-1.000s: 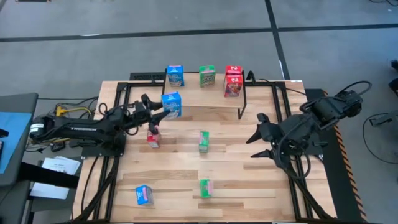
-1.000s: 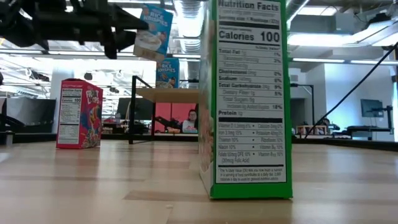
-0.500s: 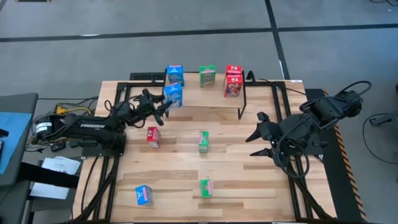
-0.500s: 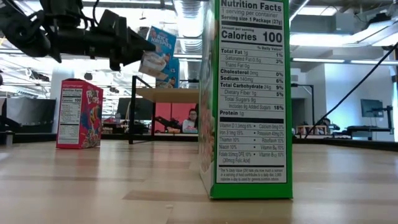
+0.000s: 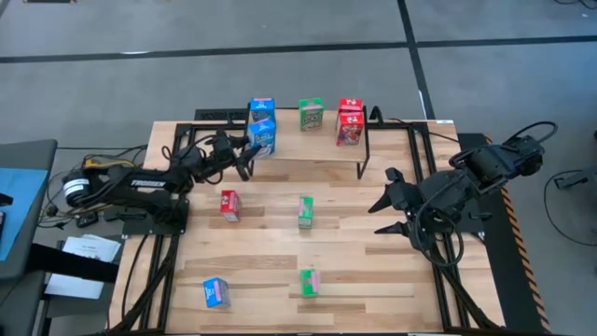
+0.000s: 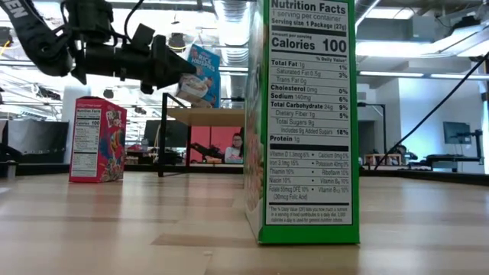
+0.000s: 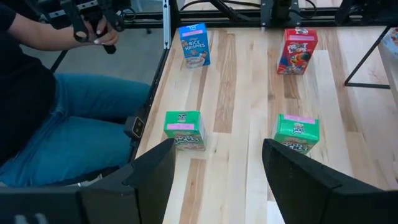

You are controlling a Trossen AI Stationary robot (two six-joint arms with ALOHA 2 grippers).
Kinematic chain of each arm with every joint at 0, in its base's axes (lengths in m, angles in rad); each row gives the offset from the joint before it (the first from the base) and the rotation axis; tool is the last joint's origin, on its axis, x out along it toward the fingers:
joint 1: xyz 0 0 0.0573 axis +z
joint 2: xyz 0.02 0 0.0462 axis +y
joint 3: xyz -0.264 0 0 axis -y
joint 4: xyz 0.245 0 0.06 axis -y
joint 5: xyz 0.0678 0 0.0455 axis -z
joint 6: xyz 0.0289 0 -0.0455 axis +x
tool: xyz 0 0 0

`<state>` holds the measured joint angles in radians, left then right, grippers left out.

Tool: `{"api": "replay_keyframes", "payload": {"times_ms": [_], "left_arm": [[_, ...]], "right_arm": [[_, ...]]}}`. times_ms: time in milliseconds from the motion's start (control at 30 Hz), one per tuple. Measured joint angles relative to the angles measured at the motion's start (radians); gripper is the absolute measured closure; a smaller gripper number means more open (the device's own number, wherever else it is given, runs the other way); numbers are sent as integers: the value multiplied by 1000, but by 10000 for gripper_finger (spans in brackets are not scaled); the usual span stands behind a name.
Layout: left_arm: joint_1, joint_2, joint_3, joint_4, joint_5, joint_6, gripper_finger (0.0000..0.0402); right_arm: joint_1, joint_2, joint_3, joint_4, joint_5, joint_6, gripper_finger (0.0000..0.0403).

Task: Stack cereal on shelf
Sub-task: Put the top blue cereal box on the shelf aligned with the other blue cereal box

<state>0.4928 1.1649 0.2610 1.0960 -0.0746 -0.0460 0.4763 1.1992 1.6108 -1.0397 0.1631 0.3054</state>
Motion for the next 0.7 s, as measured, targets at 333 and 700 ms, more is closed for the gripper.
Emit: {"api": "replay_keyframes", "payload": {"times_ms": [333, 700], "left_arm": [[1, 56, 43, -28, -97, 10, 212], [0, 101, 61, -47, -94, -1, 212]], "right_arm": [[0, 0, 0, 0, 0, 0, 137], [0, 0, 0, -1, 0, 0, 137]]}}
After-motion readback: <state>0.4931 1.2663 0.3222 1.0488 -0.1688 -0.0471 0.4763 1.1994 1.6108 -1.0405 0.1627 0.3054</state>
